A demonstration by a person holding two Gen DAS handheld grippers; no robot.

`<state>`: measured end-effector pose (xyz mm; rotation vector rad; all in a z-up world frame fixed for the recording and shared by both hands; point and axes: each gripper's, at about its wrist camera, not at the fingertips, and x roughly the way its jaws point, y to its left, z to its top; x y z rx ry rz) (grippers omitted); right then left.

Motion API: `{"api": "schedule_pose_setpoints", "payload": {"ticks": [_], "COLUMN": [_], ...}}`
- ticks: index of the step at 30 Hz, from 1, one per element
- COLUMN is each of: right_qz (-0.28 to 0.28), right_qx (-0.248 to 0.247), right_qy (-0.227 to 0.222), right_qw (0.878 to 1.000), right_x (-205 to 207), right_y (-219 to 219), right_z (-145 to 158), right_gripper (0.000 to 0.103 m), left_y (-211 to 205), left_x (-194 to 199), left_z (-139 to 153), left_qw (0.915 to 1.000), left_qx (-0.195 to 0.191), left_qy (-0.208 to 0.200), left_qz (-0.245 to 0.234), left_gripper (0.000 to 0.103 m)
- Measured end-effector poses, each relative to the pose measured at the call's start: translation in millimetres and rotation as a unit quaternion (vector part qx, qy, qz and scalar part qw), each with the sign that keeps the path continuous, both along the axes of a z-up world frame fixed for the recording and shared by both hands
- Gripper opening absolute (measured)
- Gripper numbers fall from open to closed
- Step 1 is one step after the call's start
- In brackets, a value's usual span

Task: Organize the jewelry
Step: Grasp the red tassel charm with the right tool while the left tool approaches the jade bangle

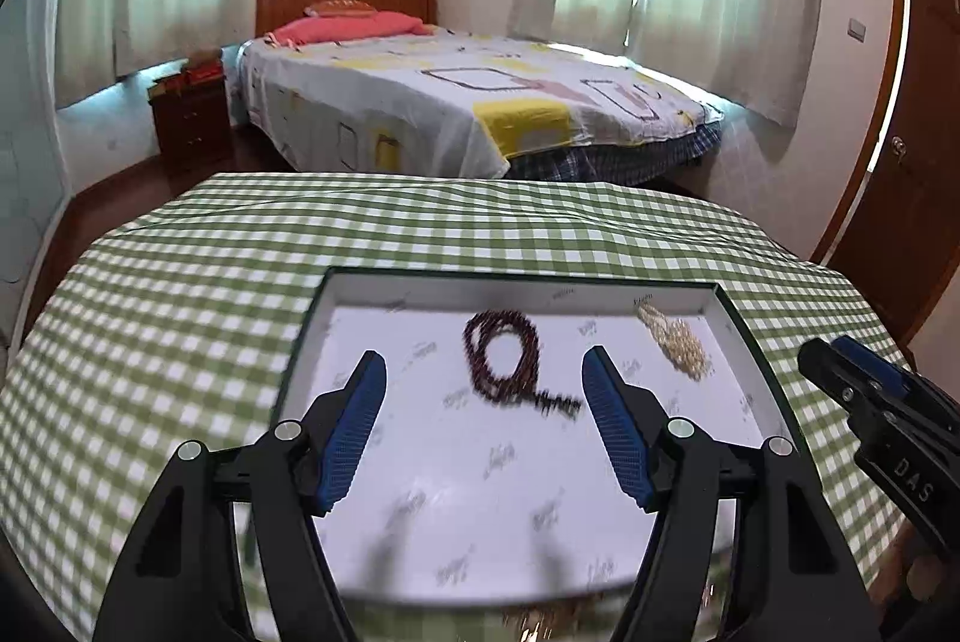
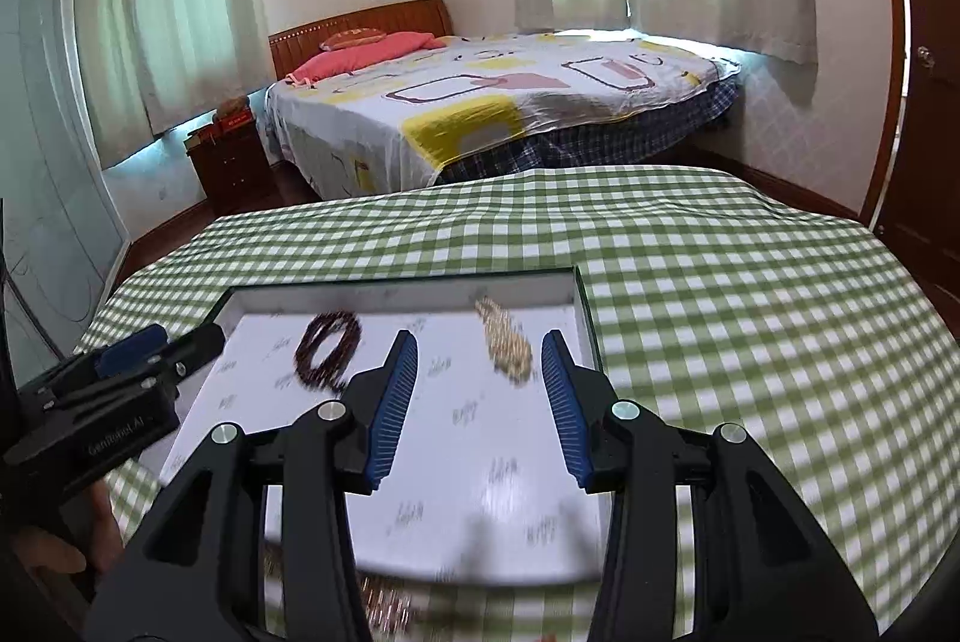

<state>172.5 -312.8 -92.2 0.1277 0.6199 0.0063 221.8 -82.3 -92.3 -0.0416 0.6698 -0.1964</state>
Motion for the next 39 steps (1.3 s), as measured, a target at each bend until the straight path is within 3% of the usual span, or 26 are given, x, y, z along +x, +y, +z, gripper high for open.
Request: {"api": "schedule_pose_setpoints", "payload": {"ticks": [16, 27, 36, 39], "right_qz": [0.037, 0.056, 0.058, 0.060], "right_qx": [-0.021, -0.022, -0.036, -0.042], "right_qy": [0.004, 0.065, 0.083, 0.083], "right_qw": [0.999, 0.996, 0.994, 0.994], "right_x": [-107, -121, -120, -121], "right_y": [40, 54, 60, 59], "right_z": [-42, -85, -93, -93], "right_gripper": [0.042, 0.042, 0.042, 0.032], "left_y": [39, 63, 71, 70], "left_x": [-93, -131, -138, -139], "left_z": [-25, -48, -61, -62], "left_qw": [0.9993, 0.9977, 0.9965, 0.9966], "left_qx": [0.017, 0.020, 0.019, 0.020], "left_qy": [-0.001, 0.018, 0.039, 0.040], "left_qz": [0.032, 0.063, 0.071, 0.069], "left_gripper": [0.066, 0.066, 0.066, 0.066]}}
